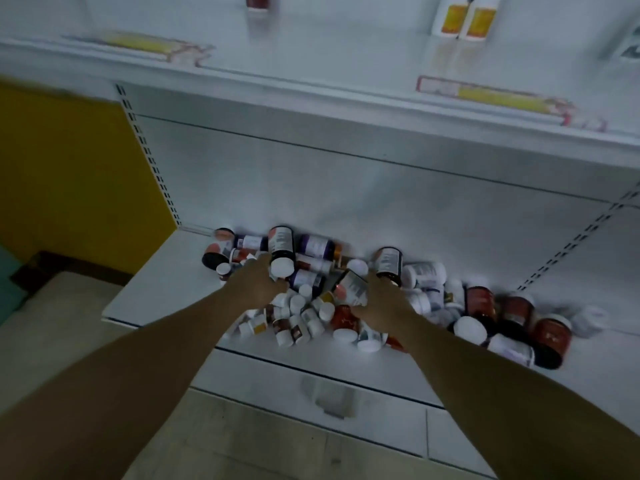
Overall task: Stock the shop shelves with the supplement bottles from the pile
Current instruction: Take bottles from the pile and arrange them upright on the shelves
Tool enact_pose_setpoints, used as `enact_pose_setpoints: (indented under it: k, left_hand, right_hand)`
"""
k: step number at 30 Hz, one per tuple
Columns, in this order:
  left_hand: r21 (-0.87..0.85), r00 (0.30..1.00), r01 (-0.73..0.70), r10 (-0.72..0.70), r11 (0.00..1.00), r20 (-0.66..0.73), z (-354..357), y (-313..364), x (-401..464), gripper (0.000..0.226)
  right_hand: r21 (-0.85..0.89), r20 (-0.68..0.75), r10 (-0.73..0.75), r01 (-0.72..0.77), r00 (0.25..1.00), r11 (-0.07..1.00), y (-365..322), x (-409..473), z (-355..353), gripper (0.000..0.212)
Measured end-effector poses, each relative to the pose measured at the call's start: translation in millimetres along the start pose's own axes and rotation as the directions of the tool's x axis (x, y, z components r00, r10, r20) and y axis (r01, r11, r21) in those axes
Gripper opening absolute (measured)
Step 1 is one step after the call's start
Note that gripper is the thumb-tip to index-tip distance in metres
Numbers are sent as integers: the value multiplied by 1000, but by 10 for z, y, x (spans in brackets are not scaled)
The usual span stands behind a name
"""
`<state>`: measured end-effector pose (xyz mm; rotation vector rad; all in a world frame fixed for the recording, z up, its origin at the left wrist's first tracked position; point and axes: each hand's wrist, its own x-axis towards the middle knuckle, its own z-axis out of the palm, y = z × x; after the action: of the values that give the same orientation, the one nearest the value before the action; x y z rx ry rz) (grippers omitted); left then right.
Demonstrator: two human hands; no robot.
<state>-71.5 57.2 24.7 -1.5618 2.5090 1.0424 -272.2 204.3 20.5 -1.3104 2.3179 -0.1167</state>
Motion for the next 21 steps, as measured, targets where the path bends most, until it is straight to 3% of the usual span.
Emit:
enact_pose_setpoints:
  k: [4,10,14,17,19,21]
  left_hand:
    - [177,997,77,-72,981,-33,115,62,456,103]
    - [291,995,90,-74,952,-66,340,16,844,104]
    - [330,984,145,-102,933,-146,400,8,886,86]
    - [247,981,136,-95,959,-172,369,39,874,70]
    - [37,977,84,-74,996,-199,273,66,782,60]
    - [-251,966,22,-85,968,-243,136,125,600,54]
  right_hand:
    - [-75,-10,60,-61,998,995,103,232,241,88]
    - [-150,-142,4,-26,990,988,206,302,380,79]
    - [-140,-284,-77,38,956,989,169,264,285,72]
    - [20,-366,-74,87,928,996,42,183,106,70]
    - [227,-345,-11,95,939,969,-40,126,5,68]
    - [463,-325,65,99,943,881,-126,40,-85,69]
